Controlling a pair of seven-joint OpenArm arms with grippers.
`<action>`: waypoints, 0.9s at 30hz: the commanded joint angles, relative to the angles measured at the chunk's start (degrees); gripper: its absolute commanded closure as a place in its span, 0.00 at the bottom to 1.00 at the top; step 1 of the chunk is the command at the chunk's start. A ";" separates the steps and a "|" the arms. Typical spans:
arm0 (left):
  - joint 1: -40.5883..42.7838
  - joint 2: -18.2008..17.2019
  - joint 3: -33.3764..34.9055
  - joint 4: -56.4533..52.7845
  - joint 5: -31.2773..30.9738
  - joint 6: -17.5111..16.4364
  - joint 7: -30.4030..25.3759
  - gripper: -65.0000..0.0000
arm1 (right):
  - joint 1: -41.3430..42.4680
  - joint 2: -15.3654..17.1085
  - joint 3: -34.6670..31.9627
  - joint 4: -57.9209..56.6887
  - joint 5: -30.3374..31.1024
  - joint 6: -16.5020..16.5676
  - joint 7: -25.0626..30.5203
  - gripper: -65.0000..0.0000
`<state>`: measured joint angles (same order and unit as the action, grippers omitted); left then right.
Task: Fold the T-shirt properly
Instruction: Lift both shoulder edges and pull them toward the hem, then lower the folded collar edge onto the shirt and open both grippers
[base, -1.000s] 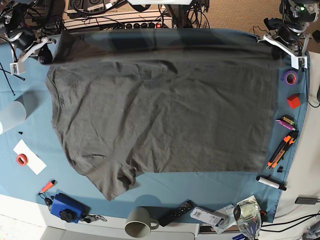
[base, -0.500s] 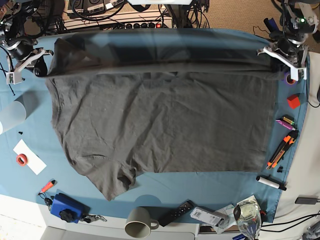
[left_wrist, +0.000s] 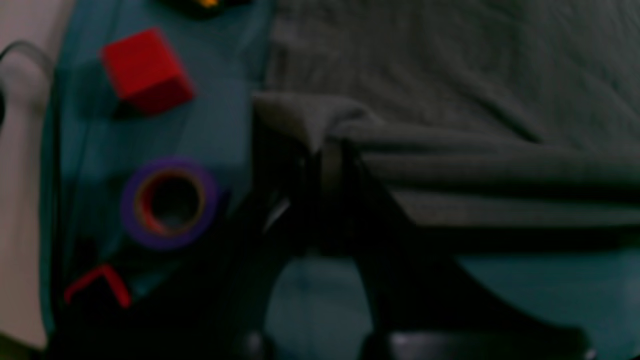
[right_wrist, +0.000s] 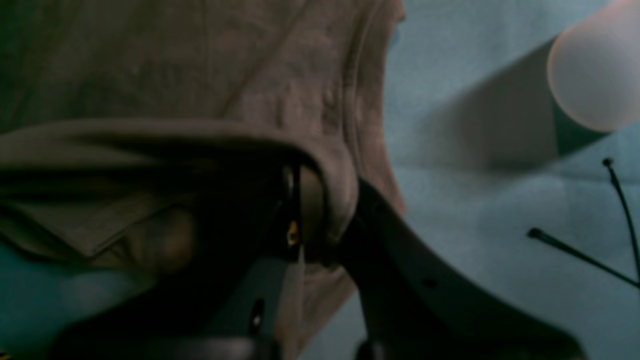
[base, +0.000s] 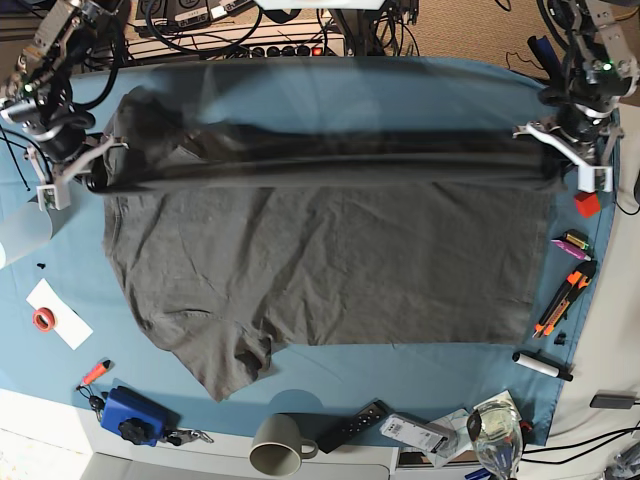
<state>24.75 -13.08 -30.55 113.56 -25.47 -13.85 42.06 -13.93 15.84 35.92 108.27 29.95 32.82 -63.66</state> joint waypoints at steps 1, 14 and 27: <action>-0.55 -1.11 1.03 0.70 2.27 0.74 -2.10 1.00 | 0.81 1.16 -0.09 0.63 -1.11 -0.85 2.16 1.00; -9.62 -1.25 4.61 -7.89 7.72 6.29 -3.17 1.00 | 11.26 1.18 -0.72 -15.32 -1.92 -1.33 3.78 1.00; -20.02 -1.22 4.68 -19.21 7.04 3.04 -3.10 1.00 | 22.47 1.16 -0.74 -28.72 -1.97 -0.24 3.96 1.00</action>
<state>5.39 -13.23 -25.41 93.56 -19.20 -11.66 40.23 7.35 15.55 34.74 78.59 27.75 33.01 -61.43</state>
